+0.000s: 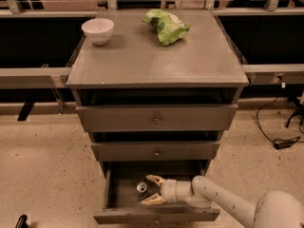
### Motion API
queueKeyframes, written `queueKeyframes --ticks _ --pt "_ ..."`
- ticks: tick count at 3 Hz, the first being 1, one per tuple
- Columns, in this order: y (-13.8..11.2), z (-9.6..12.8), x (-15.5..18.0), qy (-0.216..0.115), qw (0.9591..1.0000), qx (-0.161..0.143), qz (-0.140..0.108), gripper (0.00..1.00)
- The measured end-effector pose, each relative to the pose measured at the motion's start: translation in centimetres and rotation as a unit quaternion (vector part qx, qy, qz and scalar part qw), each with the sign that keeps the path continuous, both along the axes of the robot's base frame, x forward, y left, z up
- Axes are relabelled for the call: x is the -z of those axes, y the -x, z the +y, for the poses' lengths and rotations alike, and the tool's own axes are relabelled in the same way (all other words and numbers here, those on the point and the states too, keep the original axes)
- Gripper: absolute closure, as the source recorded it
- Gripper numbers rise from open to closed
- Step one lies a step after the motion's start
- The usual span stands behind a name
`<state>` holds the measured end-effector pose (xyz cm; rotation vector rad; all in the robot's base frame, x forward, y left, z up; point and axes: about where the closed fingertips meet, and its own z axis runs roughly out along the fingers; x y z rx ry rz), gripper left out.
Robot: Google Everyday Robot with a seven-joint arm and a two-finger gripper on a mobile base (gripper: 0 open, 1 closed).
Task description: Pick redbull can from bottom drawer and place on counter
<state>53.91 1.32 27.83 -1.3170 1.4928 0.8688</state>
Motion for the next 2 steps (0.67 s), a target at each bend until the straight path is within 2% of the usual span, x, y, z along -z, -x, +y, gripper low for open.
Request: queueKeyframes --ticks 1,2 --pt "-0.81 0.48 0.7 0.002 1.0 -0.003 0.0 0.37" --pt "-1.77 1.36 1.38 0.006 0.9999 -0.009 0.0 0.29"
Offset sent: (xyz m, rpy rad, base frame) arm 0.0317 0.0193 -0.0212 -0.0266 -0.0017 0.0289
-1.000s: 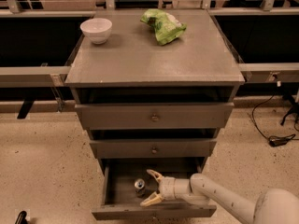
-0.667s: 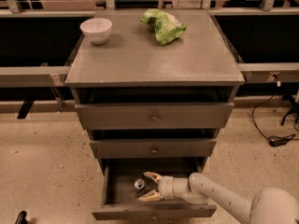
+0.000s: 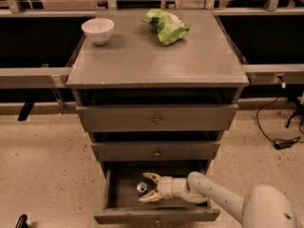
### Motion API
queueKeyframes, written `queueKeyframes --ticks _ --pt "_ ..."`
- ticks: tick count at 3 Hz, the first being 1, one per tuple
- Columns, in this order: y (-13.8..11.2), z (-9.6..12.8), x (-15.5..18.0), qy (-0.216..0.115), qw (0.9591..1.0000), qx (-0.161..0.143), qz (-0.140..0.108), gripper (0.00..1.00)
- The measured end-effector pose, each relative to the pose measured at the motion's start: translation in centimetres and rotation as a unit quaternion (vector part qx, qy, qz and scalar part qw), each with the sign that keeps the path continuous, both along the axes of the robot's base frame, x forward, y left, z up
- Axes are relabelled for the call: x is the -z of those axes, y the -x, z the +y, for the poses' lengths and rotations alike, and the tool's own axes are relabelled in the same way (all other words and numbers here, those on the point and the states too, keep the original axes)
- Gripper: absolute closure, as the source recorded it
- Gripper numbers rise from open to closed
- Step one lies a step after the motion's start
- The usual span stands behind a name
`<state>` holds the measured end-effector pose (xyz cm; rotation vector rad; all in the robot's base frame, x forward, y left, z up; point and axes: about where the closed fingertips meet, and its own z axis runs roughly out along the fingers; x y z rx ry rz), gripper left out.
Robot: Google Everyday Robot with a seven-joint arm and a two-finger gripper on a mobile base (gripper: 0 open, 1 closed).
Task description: Pick redbull can from bottom drawer and place on counter
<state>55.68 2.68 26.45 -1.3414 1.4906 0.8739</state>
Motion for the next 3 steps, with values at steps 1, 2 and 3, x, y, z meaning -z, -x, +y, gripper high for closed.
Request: queueKeyframes --ticks 1,2,3 --pt "-0.9 0.9 0.5 0.001 1.0 -0.004 0.0 0.22" --pt "-1.5 1.4 1.4 0.002 1.0 -0.006 0.005 0.22" --pt "-1.8 1.7 2.2 0.007 0.9999 -0.007 0.01 0.24"
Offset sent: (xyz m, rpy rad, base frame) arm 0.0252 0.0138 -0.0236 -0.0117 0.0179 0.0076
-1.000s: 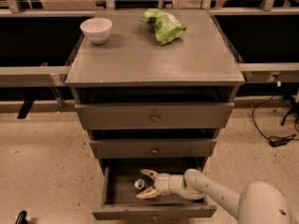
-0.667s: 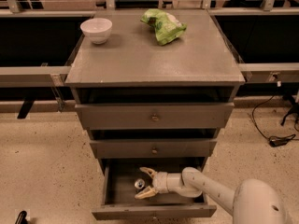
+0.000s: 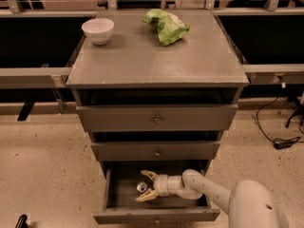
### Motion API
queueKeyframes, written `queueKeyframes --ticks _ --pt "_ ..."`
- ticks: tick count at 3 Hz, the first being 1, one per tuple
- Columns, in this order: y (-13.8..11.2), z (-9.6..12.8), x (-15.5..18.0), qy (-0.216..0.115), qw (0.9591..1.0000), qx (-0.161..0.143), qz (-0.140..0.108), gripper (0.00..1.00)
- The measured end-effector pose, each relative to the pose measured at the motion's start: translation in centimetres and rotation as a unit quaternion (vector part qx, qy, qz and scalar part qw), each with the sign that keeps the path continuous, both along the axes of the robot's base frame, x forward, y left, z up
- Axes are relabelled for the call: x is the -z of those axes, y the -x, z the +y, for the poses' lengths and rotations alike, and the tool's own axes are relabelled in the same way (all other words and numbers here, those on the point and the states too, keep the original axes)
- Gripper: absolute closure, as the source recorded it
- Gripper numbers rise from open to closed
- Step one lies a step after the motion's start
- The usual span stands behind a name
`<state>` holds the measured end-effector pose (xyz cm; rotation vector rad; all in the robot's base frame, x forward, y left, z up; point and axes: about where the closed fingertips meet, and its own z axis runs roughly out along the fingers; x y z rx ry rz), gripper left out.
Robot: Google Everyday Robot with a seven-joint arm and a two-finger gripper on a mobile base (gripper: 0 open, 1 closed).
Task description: Pick redbull can from bottom drawer and place on counter
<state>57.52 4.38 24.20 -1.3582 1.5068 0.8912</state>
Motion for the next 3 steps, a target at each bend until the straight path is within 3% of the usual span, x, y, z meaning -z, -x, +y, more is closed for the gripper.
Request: queueKeyframes --ticks 1,2,3 --pt "-0.2 0.2 0.8 0.003 1.0 0.001 0.005 0.35" --pt "-0.2 -0.1 2.1 0.003 0.9998 0.004 0.017 0.57" --pt "-0.1 -0.4 2.8 0.002 0.9997 0.007 0.025 0.57"
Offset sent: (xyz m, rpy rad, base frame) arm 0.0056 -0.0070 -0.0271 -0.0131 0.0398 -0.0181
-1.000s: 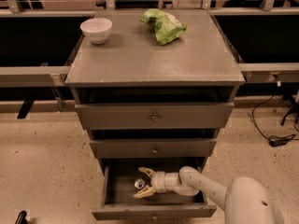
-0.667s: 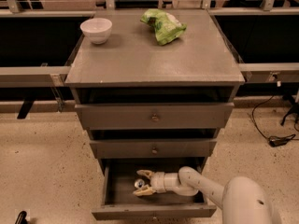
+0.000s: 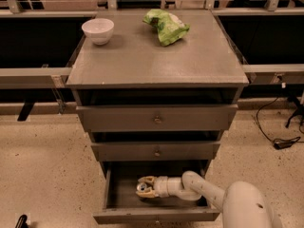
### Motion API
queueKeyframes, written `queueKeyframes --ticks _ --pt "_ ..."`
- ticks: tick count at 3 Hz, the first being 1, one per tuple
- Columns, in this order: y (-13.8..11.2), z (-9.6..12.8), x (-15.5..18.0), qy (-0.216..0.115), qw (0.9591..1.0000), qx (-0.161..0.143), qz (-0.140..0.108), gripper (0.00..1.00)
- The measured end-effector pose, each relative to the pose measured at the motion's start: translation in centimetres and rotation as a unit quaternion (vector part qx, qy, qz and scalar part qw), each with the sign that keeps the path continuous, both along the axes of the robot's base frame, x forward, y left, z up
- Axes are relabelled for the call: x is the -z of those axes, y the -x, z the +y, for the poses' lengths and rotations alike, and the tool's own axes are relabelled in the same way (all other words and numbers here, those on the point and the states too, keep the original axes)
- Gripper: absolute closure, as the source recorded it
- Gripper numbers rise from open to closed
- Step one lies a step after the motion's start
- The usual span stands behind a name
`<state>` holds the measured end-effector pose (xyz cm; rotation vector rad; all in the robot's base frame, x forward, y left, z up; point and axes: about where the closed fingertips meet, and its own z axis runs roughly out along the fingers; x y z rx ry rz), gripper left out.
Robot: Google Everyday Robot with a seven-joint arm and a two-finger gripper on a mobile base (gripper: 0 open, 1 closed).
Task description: Pick redbull can from bottom drawer and place on counter
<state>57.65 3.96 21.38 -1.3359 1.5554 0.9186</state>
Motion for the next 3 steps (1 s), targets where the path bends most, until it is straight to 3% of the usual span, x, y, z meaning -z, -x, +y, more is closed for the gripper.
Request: queueKeyframes --ticks 1,2,3 --pt "0.1 -0.2 0.4 -0.006 0.9999 0.005 0.007 0.75" --pt "-0.1 -1.1 -2.9 -0.035 0.9994 0.006 -0.003 0.98" --pt "0.9 -3.8 -10.1 -0.091 0.9955 -0.001 -0.026 1.0"
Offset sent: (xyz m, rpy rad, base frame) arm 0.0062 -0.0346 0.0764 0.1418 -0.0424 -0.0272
